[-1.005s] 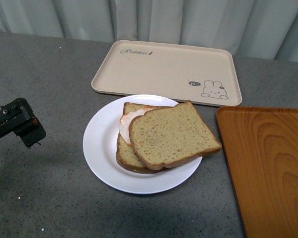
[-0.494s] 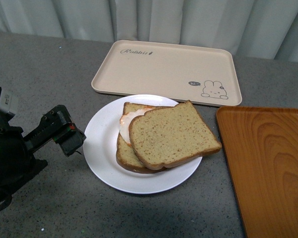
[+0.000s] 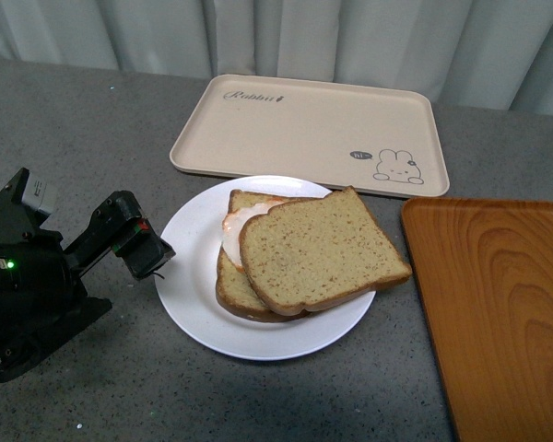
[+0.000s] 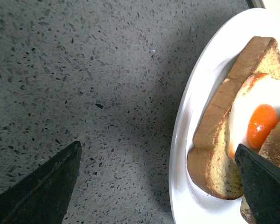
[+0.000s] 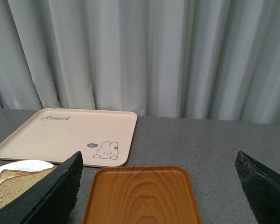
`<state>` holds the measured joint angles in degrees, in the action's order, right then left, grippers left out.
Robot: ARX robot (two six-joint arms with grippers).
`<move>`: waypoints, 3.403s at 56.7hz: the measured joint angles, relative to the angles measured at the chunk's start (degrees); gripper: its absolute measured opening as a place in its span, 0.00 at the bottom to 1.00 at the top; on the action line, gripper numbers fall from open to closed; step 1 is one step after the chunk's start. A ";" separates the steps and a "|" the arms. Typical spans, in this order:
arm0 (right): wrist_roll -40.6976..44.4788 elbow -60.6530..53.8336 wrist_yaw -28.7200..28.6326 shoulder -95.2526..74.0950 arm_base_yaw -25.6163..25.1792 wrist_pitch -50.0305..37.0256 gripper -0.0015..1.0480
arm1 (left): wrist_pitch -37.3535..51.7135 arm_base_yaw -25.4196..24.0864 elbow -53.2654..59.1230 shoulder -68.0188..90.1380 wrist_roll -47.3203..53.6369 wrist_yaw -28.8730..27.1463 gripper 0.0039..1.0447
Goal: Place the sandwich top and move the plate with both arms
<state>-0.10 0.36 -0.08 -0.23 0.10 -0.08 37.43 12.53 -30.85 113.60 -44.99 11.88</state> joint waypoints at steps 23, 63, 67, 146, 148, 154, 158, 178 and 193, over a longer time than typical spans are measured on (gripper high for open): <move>0.00 0.00 0.00 0.00 0.00 -0.02 0.91 | 0.33 2.82 -1.66 2.43 -1.95 0.61 0.94; 0.00 0.00 0.00 0.00 0.00 -0.02 0.91 | 0.55 3.80 -3.41 4.57 -4.28 0.11 0.34; 0.00 0.00 0.00 0.00 0.00 -0.02 0.91 | 0.61 3.80 -3.41 4.72 -4.68 0.26 0.22; 0.00 0.00 0.00 0.00 0.00 -0.02 0.91 | 42.16 -6.23 8.61 8.90 -26.36 11.15 0.04; 0.00 0.00 0.00 0.00 0.00 -0.02 0.91 | 41.90 -6.05 7.63 9.20 -27.50 10.82 0.04; 0.00 0.00 -0.02 0.00 0.00 -0.02 0.91 | 39.85 -4.94 1.38 10.36 -29.88 10.23 0.04; 0.00 0.00 0.00 -0.02 0.00 -0.02 0.91 | 38.14 -4.07 -2.93 10.95 -30.77 9.42 0.04; 0.00 0.00 0.00 0.00 0.00 0.00 0.91 | 22.86 0.68 -26.58 20.09 -30.08 3.87 0.04; 0.00 0.00 0.00 0.00 0.00 0.00 0.91 | 15.02 1.97 -41.09 27.87 -30.80 -1.77 0.04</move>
<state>-0.10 0.36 -0.08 -0.23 0.10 -0.08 52.45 14.50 -71.94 141.47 -75.79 10.11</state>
